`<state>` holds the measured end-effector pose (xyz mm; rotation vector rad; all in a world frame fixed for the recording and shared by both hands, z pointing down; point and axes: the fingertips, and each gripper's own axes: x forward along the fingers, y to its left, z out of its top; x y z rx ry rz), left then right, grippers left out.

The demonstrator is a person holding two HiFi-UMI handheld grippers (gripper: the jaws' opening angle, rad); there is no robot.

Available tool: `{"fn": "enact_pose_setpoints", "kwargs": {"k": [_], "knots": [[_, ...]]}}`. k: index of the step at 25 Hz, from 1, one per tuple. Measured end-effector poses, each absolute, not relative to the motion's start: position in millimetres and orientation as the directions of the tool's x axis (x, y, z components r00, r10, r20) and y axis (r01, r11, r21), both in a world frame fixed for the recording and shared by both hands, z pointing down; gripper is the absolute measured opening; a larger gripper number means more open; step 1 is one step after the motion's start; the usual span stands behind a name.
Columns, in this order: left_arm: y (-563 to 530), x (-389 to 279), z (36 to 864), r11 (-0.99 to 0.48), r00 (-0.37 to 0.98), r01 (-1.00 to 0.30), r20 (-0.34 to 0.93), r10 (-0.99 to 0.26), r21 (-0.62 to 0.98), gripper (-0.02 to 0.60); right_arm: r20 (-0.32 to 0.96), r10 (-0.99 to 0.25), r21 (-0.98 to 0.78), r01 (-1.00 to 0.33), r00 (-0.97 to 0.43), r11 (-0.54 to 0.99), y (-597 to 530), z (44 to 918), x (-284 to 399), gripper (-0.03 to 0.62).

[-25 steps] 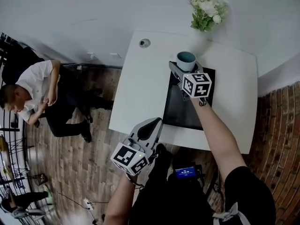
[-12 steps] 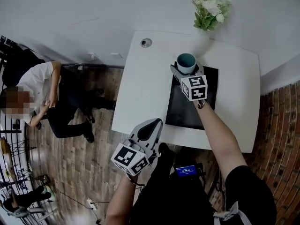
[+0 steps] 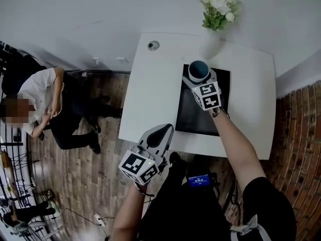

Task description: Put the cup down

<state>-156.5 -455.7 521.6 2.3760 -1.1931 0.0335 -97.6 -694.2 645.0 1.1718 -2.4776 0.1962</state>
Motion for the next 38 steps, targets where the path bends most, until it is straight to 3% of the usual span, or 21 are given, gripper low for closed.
{"fn": "enact_pose_setpoints", "kwargs": {"k": [10,21,27,30,38], "knots": [[-451.8,-151.3,517.3,-0.52,0.63,-0.755,0.222,-0.744,0.399,0.008,0.46,-0.695,0.015,-0.777,-0.553,0.629,-672.9,651.9,-78.0,0.394],[-448.2,-136.3,501.2,-0.554,0.65,-0.739,0.189,-0.736,0.383,0.008,0.442,-0.695,-0.157,-0.811,-0.568,0.563,-608.1,634.2,-34.8,0.394],[-439.7,-123.9,494.1,-0.568,0.661,-0.728,0.173,-0.73,0.385,0.008,0.358,-0.662,-0.32,-0.752,-0.659,0.576,-565.1,598.1,-20.1,0.389],[-434.9,-118.3,486.0,-0.579,0.668,-0.721,0.157,-0.728,0.382,0.008,0.297,-0.634,-0.374,-0.698,-0.714,0.611,-542.6,569.4,-14.9,0.341],[-426.3,-98.8,470.5,-0.636,0.709,-0.687,0.136,-0.691,0.352,0.008,0.14,-0.612,-0.471,-0.596,-0.778,0.65,-501.0,493.9,26.0,0.072]]}}
